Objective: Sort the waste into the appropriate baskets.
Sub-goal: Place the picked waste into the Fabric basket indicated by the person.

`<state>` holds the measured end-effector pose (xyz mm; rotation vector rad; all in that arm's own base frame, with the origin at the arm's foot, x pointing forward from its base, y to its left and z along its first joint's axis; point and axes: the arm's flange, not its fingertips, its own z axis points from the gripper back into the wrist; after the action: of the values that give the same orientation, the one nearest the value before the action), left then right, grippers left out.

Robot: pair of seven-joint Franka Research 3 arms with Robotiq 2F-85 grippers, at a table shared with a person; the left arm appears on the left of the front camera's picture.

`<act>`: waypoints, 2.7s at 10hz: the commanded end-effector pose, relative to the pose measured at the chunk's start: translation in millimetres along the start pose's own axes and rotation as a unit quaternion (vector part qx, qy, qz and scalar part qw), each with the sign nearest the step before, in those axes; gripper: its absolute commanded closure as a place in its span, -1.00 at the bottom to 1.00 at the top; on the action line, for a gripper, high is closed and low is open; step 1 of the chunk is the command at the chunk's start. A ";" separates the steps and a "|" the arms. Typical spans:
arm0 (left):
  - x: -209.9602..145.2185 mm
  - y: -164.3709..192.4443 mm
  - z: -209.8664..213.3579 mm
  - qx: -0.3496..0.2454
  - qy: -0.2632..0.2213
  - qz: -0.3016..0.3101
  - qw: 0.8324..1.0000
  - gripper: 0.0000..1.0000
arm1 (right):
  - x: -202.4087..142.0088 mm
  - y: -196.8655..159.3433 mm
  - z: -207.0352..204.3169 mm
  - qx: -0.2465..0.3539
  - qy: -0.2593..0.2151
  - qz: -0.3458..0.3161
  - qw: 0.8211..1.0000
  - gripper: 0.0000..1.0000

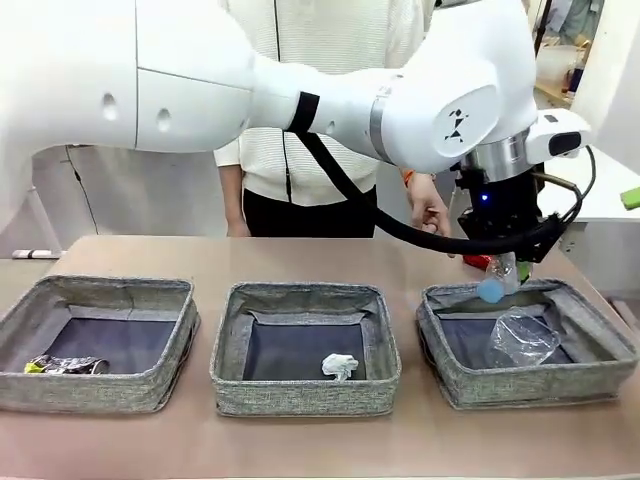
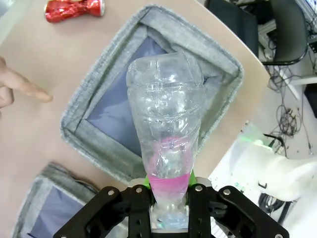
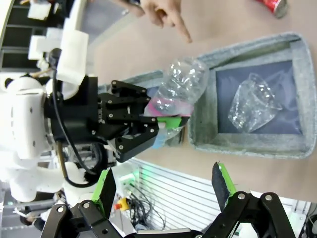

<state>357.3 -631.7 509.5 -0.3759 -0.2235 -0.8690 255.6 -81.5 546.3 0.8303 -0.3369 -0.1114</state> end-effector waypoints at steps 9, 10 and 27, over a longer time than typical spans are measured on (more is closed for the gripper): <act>6.6 8.3 16.7 0.005 -0.016 0.023 1.000 -1.00 | 1.9 3.1 0.9 0.002 -0.009 -0.004 1.000 -1.00; 5.7 9.0 20.2 0.006 -0.020 0.026 0.999 -1.00 | 1.9 3.1 0.9 0.002 -0.009 -0.004 1.000 -1.00; -433.4 231.8 274.3 -0.394 -0.189 0.397 0.807 -1.00 | 110.9 98.4 -106.4 0.202 0.233 -0.005 0.951 -1.00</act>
<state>267.0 -88.3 560.6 -1.2370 0.0080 -0.0517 393.7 38.7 569.0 1.1152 0.1023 0.2010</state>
